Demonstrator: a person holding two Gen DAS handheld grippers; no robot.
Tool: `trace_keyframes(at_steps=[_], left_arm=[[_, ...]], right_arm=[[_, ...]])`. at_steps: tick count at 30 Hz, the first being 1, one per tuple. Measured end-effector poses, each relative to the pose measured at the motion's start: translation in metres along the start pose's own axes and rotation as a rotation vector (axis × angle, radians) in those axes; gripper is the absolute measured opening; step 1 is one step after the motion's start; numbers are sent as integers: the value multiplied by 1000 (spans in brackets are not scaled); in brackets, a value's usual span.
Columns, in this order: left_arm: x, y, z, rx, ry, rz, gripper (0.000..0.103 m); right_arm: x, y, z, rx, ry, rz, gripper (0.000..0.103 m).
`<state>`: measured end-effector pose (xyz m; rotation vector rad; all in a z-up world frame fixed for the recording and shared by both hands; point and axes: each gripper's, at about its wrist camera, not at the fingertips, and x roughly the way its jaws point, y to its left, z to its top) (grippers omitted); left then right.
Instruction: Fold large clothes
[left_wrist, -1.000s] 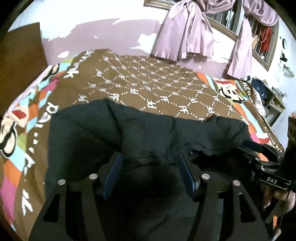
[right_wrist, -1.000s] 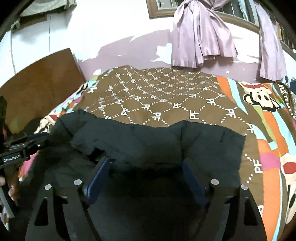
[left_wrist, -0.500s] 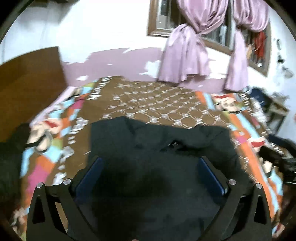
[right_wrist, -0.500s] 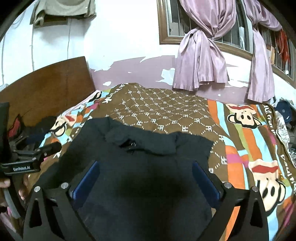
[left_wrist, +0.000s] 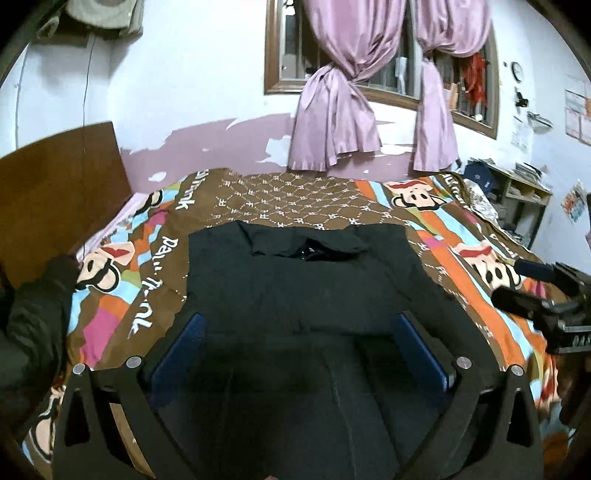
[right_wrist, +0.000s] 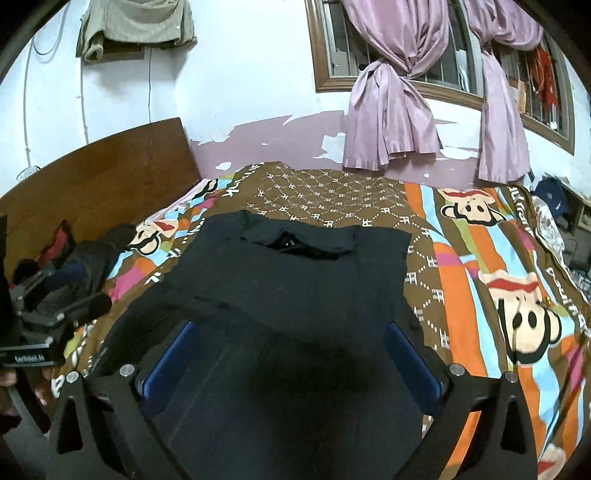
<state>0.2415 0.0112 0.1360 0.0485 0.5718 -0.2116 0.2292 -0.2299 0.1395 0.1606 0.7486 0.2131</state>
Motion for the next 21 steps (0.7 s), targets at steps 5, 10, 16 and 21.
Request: trace_keyframes(at_steps=[5, 10, 16, 21], left_arm=[[-28, -1, -35, -4, 37, -23, 100], [-48, 5, -76, 21, 65, -16, 100], [-53, 12, -124, 23, 115, -65, 100], [-47, 15, -157, 42, 201, -100, 100]], right_arm=[[-26, 10, -27, 0, -8, -1, 102], [-37, 14, -62, 1, 9, -2, 103], [-28, 9, -113, 28, 97, -5, 103], [-20, 11, -152, -11, 153, -29, 103]])
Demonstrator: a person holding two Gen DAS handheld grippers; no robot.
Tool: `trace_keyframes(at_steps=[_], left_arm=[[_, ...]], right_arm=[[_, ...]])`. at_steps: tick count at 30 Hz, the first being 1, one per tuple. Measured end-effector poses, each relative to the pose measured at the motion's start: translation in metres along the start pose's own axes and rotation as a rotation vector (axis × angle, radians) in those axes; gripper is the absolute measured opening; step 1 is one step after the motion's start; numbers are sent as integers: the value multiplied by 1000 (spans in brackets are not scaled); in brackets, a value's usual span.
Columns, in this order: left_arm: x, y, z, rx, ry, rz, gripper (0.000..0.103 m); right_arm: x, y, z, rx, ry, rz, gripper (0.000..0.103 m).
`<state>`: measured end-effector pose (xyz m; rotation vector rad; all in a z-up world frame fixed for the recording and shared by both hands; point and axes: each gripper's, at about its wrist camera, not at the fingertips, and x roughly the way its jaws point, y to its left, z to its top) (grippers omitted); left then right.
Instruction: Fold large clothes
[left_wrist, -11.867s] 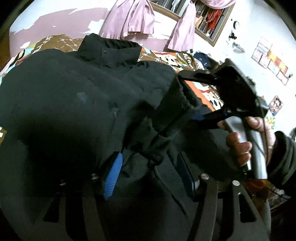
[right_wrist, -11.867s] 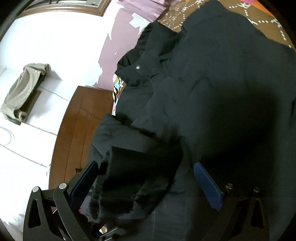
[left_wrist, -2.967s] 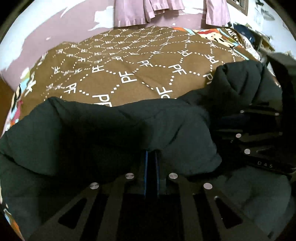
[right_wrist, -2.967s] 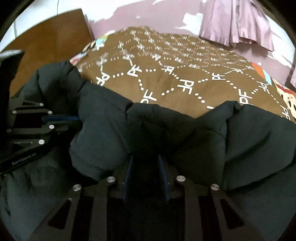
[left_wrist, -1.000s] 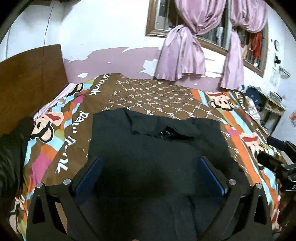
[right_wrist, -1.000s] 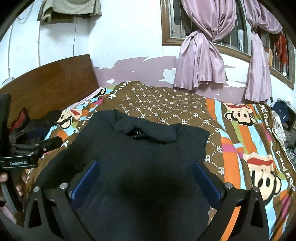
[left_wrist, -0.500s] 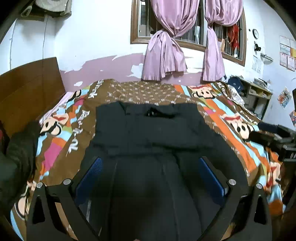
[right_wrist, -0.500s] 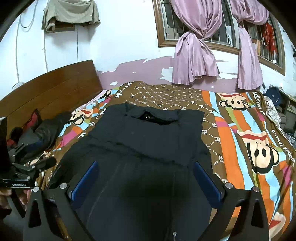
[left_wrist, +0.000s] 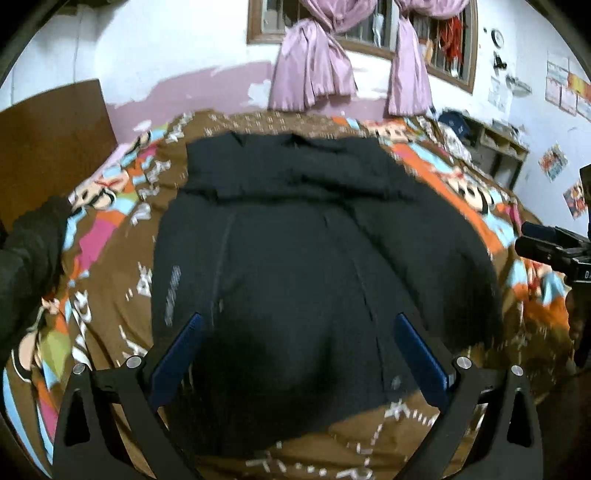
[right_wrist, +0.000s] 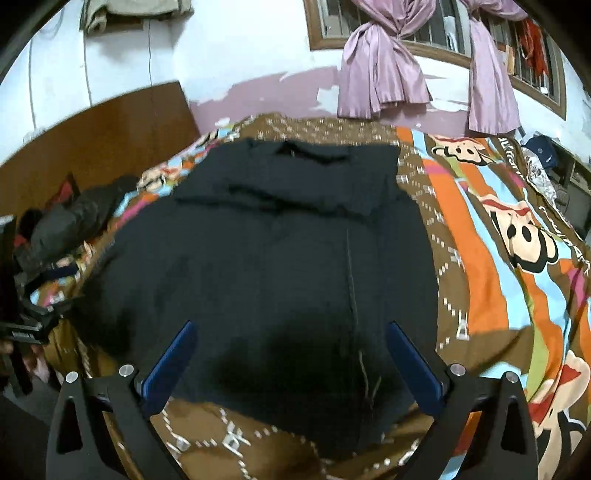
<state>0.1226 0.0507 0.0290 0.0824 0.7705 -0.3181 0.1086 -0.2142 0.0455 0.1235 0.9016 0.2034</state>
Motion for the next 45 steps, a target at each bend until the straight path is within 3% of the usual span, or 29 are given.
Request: trace_keyframes(at_steps=[8, 15, 19, 25, 31, 34, 39, 42, 45], left_arm=[[33, -1, -39, 138, 133, -28, 100], [40, -5, -66, 223, 109, 19, 100], [43, -10, -84, 328, 70, 58, 100], [53, -6, -104, 390, 50, 102, 100], [70, -5, -109, 368, 27, 159, 100], [73, -2, -107, 336, 18, 156, 100], [69, -1, -106, 323, 8, 144, 100], [65, 0, -104, 307, 8, 131, 100], [62, 0, -100, 299, 1, 128, 100]], right_arm=[[27, 11, -49, -97, 87, -20, 103], [42, 24, -76, -211, 110, -64, 103], [47, 28, -86, -252, 103, -107, 103], [62, 39, -100, -367, 97, -237, 103], [71, 58, -104, -485, -15, -437, 103], [69, 64, -99, -524, -67, -475, 103], [74, 53, -62, -452, -41, -393, 102], [70, 39, -26, -359, -14, -273, 102], [75, 23, 12, -286, 77, -137, 102]])
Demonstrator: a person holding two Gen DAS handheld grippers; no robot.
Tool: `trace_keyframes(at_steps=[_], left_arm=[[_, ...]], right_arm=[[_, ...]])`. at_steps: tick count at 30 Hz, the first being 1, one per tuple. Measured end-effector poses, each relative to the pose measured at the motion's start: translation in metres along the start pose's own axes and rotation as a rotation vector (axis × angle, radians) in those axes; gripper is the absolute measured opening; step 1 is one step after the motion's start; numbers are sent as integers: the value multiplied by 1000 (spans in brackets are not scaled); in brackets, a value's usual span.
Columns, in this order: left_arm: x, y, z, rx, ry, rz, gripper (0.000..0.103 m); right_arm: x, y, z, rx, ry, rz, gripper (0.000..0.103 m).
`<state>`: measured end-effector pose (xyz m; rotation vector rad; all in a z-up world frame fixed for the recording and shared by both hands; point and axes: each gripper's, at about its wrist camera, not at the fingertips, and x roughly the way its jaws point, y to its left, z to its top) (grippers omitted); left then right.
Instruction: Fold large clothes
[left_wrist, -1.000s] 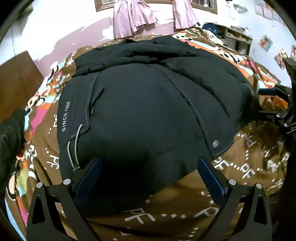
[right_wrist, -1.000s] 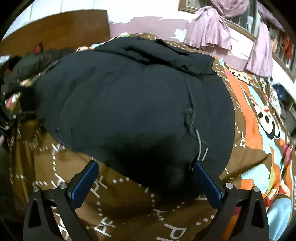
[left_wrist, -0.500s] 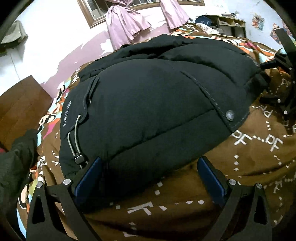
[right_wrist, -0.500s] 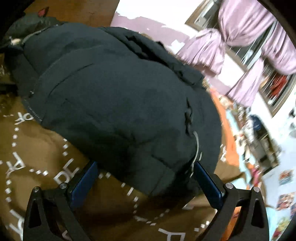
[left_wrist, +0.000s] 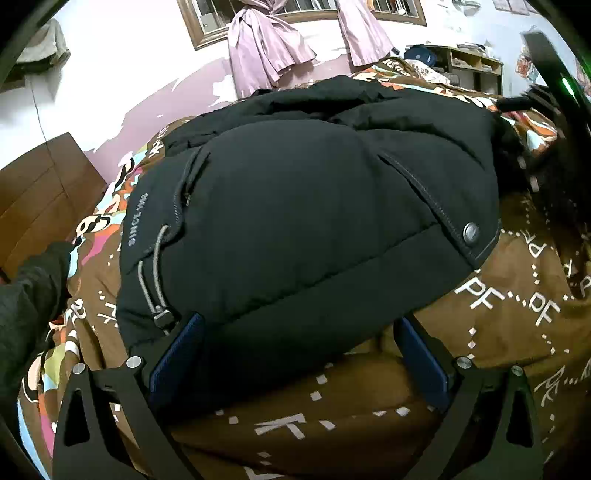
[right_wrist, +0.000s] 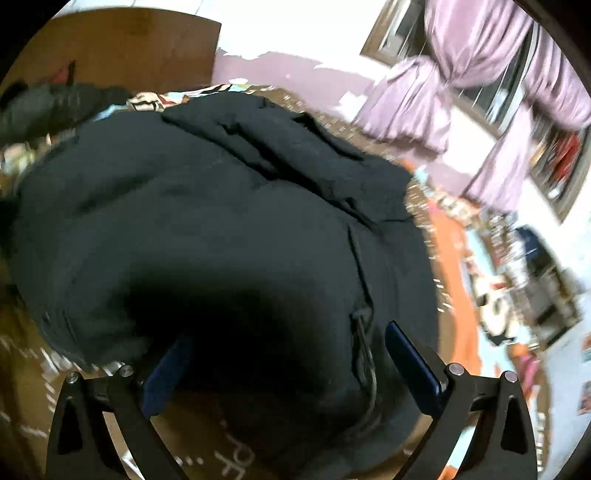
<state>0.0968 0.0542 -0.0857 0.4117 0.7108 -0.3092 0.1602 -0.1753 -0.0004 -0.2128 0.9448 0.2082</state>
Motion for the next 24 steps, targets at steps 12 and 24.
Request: trace_keyframes(at_steps=[12, 24], left_arm=[[4, -8, 5, 92, 28, -11, 100], [29, -15, -6, 200, 114, 17, 100]], right_arm=[[8, -32, 43, 173, 129, 191, 102], [17, -34, 10, 211, 152, 202, 103]])
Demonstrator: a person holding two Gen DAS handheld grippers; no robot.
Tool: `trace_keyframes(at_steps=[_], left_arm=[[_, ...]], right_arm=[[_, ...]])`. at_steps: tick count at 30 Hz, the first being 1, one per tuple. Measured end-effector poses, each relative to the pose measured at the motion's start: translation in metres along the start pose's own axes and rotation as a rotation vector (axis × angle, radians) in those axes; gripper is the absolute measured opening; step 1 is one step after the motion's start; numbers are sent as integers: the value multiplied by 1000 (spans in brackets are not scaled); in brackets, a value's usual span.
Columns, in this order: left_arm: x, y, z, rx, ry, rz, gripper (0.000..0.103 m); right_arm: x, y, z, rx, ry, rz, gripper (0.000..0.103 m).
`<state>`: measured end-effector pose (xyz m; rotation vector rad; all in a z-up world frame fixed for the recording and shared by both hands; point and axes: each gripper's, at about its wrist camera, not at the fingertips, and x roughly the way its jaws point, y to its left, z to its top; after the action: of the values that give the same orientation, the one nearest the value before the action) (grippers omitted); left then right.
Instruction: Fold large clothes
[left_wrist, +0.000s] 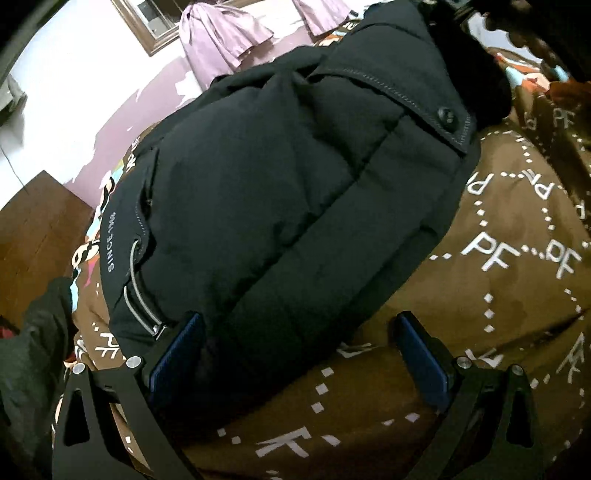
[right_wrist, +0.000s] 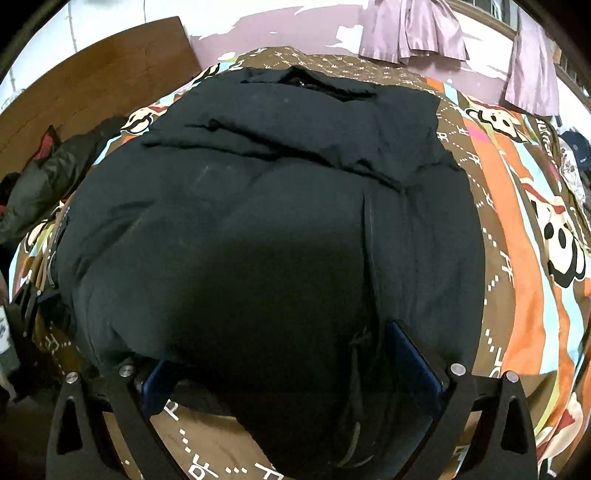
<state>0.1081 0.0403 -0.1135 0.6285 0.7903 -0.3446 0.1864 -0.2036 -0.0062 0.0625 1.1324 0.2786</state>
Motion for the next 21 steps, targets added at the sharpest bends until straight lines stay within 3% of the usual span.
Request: trace_keyframes(at_steps=[5, 6, 8, 10, 11, 16, 21], left_arm=[[14, -5, 4, -12, 48, 59, 100], [14, -4, 3, -16, 42, 71, 96], [14, -2, 1, -27, 32, 114, 76], [12, 4, -1, -40, 24, 178, 39], [12, 7, -1, -50, 22, 191, 32], [-2, 21, 3, -51, -8, 154, 13], [-22, 44, 20, -124, -32, 81, 9]], right_arm=[[-3, -9, -20, 13, -26, 35, 103], [-4, -11, -23, 23, -33, 41, 103], [-7, -15, -30, 41, -47, 51, 103], [-9, -16, -37, 55, -55, 50, 103], [-11, -16, -39, 57, -60, 49, 103], [-21, -4, -60, -6, -109, 10, 103], [-21, 20, -83, -137, -180, -126, 103]])
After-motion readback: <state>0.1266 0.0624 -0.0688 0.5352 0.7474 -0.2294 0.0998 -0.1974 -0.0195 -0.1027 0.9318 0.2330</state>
